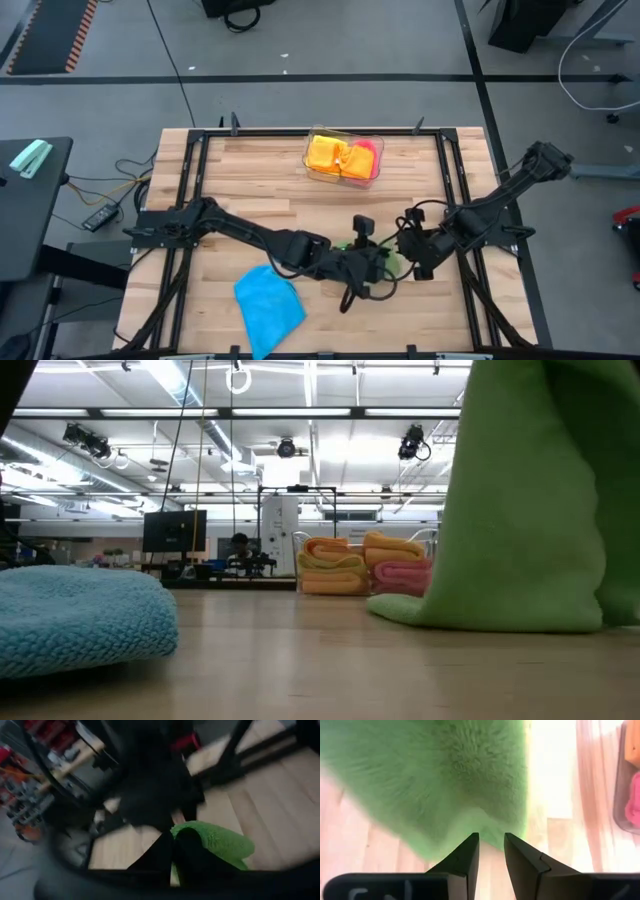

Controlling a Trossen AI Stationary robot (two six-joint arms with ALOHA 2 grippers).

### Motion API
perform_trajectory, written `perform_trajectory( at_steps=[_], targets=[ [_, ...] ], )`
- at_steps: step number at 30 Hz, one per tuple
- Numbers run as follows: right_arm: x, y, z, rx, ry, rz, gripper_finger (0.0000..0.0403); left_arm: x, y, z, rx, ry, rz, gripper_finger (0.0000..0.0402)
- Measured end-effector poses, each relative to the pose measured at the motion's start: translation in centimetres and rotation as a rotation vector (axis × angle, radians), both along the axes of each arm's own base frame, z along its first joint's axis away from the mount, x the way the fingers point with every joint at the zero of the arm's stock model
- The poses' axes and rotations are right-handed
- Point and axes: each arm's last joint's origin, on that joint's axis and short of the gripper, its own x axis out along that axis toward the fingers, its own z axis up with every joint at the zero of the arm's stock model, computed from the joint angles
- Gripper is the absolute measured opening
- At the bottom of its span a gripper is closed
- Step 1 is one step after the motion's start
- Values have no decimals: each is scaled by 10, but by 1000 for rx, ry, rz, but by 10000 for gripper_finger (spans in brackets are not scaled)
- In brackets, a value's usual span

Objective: Fold microfiber towels
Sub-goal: Fold the green microfiber cloth

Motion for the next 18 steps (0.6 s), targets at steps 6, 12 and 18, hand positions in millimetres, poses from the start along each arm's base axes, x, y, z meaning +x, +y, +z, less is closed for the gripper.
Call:
perform_trajectory(
  at_steps=[6, 12, 18],
  targets=[
    [-5, 9, 23, 7, -13, 49, 101, -9, 1, -14, -23, 140, 42, 8],
    [-24, 5, 37, -60, 116, 23, 101, -18, -1, -20, -26, 215, 75, 25],
    [-40, 1, 35, -115, 230, -38, 101, -29, -9, -12, 6, 217, 84, 15]
  ],
)
